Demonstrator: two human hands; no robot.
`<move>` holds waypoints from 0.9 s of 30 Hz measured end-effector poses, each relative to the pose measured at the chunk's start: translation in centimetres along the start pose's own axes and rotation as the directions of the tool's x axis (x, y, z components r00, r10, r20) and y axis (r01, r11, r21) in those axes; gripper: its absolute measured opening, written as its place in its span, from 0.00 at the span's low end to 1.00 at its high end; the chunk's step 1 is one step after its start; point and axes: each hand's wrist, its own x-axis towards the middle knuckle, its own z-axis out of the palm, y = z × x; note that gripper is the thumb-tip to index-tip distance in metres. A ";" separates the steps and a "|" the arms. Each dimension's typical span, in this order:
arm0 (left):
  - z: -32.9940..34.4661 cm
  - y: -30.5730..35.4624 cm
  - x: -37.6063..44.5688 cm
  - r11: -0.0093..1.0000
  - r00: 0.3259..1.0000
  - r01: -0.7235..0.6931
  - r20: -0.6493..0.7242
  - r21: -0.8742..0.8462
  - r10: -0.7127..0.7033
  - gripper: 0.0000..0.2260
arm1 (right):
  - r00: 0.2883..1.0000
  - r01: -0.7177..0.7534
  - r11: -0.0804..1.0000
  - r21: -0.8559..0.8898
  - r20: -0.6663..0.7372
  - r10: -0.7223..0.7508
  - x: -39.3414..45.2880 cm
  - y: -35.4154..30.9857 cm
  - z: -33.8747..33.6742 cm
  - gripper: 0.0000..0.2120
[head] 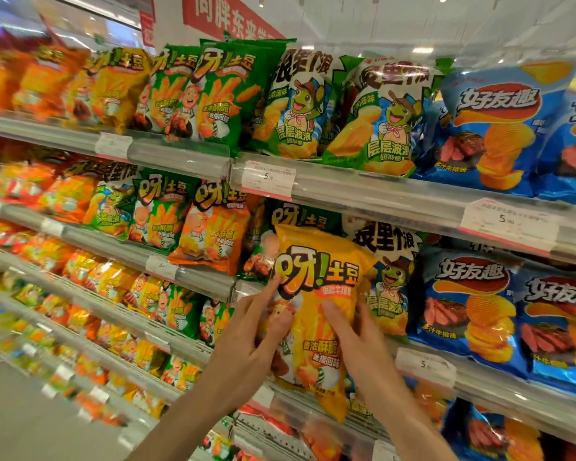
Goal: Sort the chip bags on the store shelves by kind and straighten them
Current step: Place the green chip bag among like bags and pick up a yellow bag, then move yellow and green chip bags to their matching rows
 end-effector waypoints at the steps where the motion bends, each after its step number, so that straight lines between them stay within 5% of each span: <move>1: -0.6 -0.2 -0.1 1.000 1.000 0.005 -0.012 0.007 -0.005 0.24 | 1.000 -0.005 1.000 0.000 0.007 0.005 0.0 0.0 0.7 0.28; 6: -4.8 -2.4 -0.8 1.000 0.999 0.020 -0.033 0.024 -0.019 0.24 | 0.999 -0.026 1.000 -0.014 0.043 0.026 -0.1 -0.8 5.3 0.23; 23: -32.5 -15.9 -2.5 0.993 0.983 0.115 -0.139 -0.030 -0.118 0.23 | 0.976 -0.037 0.995 -0.092 0.208 0.055 1.7 -2.6 36.7 0.37; 27: -36.7 -19.5 -1.3 0.989 0.970 0.146 -0.191 -0.020 -0.147 0.23 | 0.976 -0.037 0.983 -0.181 0.206 0.075 5.0 -1.6 42.3 0.56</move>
